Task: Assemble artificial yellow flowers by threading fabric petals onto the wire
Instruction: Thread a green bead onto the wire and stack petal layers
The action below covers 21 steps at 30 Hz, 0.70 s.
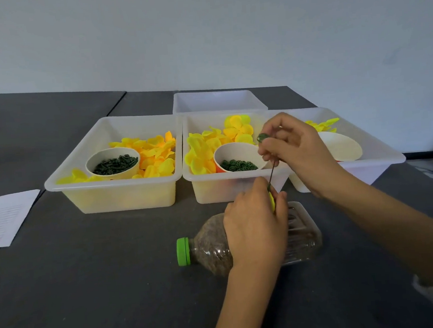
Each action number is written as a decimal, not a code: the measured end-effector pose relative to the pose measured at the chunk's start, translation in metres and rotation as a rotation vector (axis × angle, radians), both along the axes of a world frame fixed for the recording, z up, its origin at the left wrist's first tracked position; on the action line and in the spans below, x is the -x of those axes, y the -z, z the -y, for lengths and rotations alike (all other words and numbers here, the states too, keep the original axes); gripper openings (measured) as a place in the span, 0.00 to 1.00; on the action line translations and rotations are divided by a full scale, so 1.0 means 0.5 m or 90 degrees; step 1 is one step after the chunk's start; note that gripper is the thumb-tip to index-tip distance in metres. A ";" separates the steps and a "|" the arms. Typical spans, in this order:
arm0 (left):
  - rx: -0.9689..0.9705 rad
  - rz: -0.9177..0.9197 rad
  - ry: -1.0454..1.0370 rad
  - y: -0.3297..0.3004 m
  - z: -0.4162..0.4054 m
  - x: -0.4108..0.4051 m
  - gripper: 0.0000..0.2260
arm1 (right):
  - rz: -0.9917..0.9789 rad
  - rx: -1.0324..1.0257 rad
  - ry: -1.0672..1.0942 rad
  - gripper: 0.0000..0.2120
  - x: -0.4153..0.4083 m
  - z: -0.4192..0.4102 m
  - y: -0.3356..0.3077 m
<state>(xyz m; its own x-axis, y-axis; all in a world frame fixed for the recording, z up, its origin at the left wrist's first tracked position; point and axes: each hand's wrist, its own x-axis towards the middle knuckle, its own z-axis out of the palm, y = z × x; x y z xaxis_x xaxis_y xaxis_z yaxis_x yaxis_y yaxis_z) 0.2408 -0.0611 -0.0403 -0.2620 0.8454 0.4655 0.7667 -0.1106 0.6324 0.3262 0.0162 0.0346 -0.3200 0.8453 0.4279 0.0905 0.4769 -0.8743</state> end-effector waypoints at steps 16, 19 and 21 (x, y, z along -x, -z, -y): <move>-0.004 0.011 -0.003 -0.005 0.002 -0.001 0.08 | -0.048 0.043 -0.055 0.04 -0.037 0.063 0.015; -0.008 0.013 0.000 -0.003 0.001 -0.001 0.09 | -0.042 0.039 -0.071 0.05 -0.036 0.064 0.021; -0.006 0.016 0.002 0.000 -0.001 -0.001 0.10 | -0.040 0.037 -0.073 0.04 -0.037 0.063 0.022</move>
<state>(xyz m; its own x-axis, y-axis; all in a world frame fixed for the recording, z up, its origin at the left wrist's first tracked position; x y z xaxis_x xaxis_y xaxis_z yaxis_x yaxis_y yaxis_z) 0.2410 -0.0609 -0.0401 -0.2706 0.8422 0.4662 0.7504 -0.1189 0.6503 0.3448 -0.0155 0.0235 -0.3899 0.8286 0.4018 -0.0178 0.4295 -0.9029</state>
